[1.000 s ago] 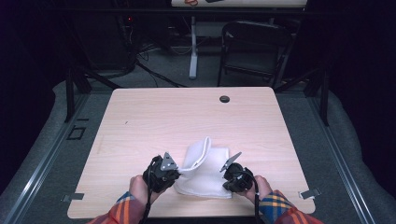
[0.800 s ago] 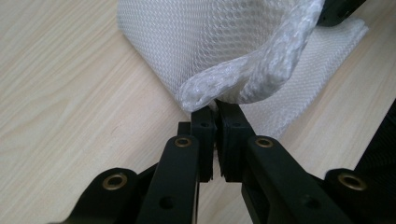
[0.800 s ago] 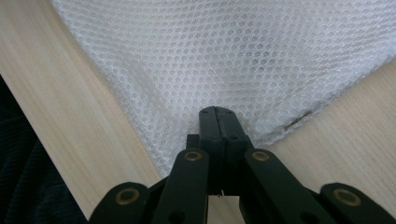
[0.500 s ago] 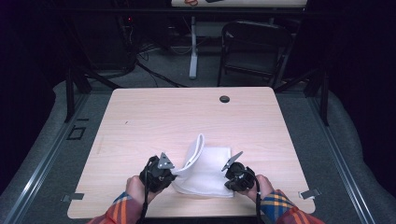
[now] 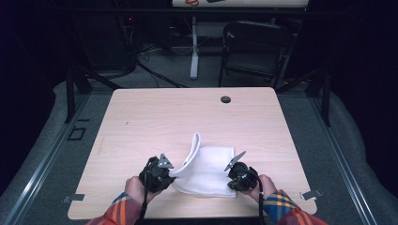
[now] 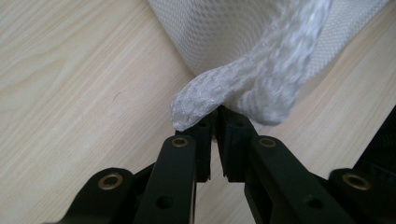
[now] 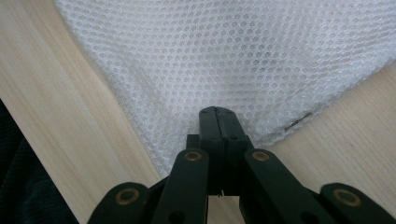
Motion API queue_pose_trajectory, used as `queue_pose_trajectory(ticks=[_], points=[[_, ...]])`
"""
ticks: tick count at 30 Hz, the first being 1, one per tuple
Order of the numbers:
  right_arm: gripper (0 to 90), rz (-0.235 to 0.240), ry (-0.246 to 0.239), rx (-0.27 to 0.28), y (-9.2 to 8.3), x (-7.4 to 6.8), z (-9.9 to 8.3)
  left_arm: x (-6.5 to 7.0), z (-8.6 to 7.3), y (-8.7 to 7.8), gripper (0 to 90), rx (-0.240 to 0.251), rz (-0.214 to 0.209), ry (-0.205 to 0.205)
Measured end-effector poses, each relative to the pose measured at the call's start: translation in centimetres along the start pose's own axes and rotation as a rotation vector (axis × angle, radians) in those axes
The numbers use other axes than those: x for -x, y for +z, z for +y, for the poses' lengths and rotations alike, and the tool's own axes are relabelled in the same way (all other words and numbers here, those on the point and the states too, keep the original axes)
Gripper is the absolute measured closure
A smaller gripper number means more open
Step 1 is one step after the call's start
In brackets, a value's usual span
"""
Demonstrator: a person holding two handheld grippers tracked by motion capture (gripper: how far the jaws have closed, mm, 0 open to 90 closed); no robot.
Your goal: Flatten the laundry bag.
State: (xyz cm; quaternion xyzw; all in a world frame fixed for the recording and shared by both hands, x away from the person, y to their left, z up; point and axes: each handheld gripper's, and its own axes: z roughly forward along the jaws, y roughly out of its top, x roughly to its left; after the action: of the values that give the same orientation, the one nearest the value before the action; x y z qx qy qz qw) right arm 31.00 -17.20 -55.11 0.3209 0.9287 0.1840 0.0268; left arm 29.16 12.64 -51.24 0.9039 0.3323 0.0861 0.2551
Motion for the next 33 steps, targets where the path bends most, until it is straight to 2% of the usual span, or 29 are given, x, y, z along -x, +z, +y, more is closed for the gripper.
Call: queue_pose_trajectory(ticks=[6, 8, 10, 11, 15, 18, 23, 25, 28, 31, 33], points=[[90.0, 0.002, 0.013, 0.005, 0.0, 0.1, -0.1, -0.7, -0.5, -0.2, 79.0, -0.037, -0.007, -0.009], [90.0, 0.001, 0.014, 0.005, 0.0, 0.1, -0.1, -1.0, -0.8, -0.4, 76.9, -0.049, -0.024, -0.016], [90.0, -0.002, 0.008, -0.005, -0.1, 0.2, 0.0, -1.3, -1.1, -0.6, 70.2, -0.056, -0.028, -0.027], [90.0, -0.002, 0.008, -0.005, -0.1, 0.2, 0.0, -1.4, -1.2, -0.7, 70.2, -0.058, -0.027, -0.030], [90.0, 0.001, 0.003, -0.010, -0.1, 0.3, 0.0, -2.0, -1.8, -1.3, 54.9, -0.054, -0.005, -0.069], [90.0, 0.000, 0.009, -0.004, -0.1, 0.4, -0.1, -2.4, -2.3, -1.8, 42.4, -0.035, 0.030, -0.114], [90.0, -0.010, 0.013, -0.010, -0.2, 0.5, -0.1, -2.7, -2.6, -2.4, 28.8, -0.005, 0.049, -0.137], [90.0, -0.011, 0.008, -0.016, -0.2, 0.6, -0.1, -2.7, -2.5, -2.6, 25.4, 0.010, 0.056, -0.124], [88.3, -0.008, 0.011, -0.009, -0.3, 0.6, -0.1, -2.2, -2.1, -2.4, 24.3, 0.034, 0.048, -0.084], [78.2, -0.007, 0.010, 0.018, -0.8, 0.4, 0.1, -1.8, -1.6, -1.9, 23.7, 0.035, 0.022, -0.039], [69.5, 0.001, -0.003, 0.061, -1.4, 0.1, 0.3, -1.6, -1.3, -1.4, 23.8, 0.032, 0.007, -0.015]])
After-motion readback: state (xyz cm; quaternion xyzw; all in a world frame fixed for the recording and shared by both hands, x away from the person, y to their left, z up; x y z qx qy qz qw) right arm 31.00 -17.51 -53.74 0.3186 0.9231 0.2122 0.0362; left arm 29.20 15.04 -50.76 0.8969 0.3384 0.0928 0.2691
